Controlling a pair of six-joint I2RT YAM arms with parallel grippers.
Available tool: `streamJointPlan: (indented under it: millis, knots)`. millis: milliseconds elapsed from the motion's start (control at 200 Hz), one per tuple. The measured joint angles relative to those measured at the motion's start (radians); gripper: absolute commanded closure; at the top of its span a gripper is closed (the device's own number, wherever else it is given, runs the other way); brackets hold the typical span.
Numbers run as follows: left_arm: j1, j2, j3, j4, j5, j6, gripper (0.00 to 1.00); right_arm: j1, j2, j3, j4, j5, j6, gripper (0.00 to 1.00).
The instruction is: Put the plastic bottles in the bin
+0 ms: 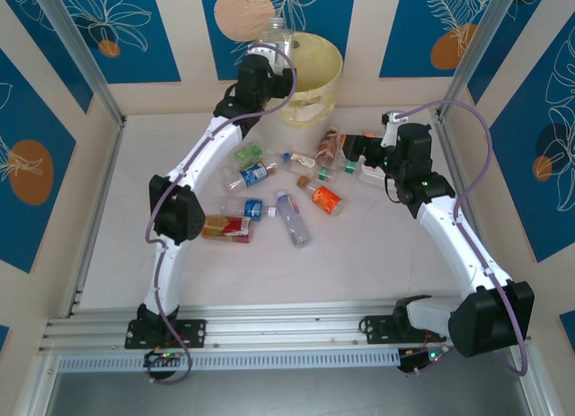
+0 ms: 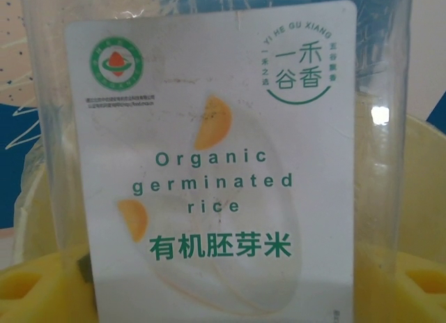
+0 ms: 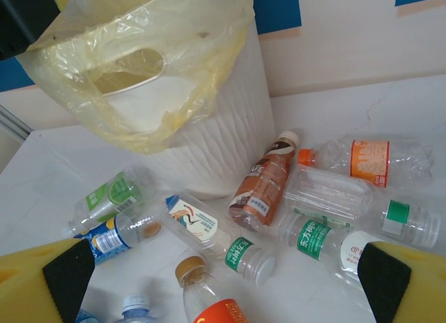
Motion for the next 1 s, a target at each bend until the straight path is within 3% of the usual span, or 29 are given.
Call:
streamJointPlan:
  millis: [150, 255, 520, 1000]
  knots:
    - [0.000, 0.019, 0.072, -0.098, -0.010, -0.018, 0.17, -0.005, 0.000, 0.000, -0.008, 0.000, 0.000, 0.01]
    - [0.000, 0.019, 0.100, -0.170, -0.009, -0.018, 0.09, -0.007, 0.000, 0.000, -0.015, 0.000, 0.000, 0.01]
    - [0.000, -0.006, 0.106, -0.259, 0.022, -0.014, 0.00, -0.011, 0.008, 0.000, -0.018, 0.000, 0.004, 0.01]
    - [0.000, -0.051, 0.094, -0.329, 0.149, -0.002, 0.00, -0.023, 0.047, 0.000, -0.025, -0.004, 0.022, 0.01]
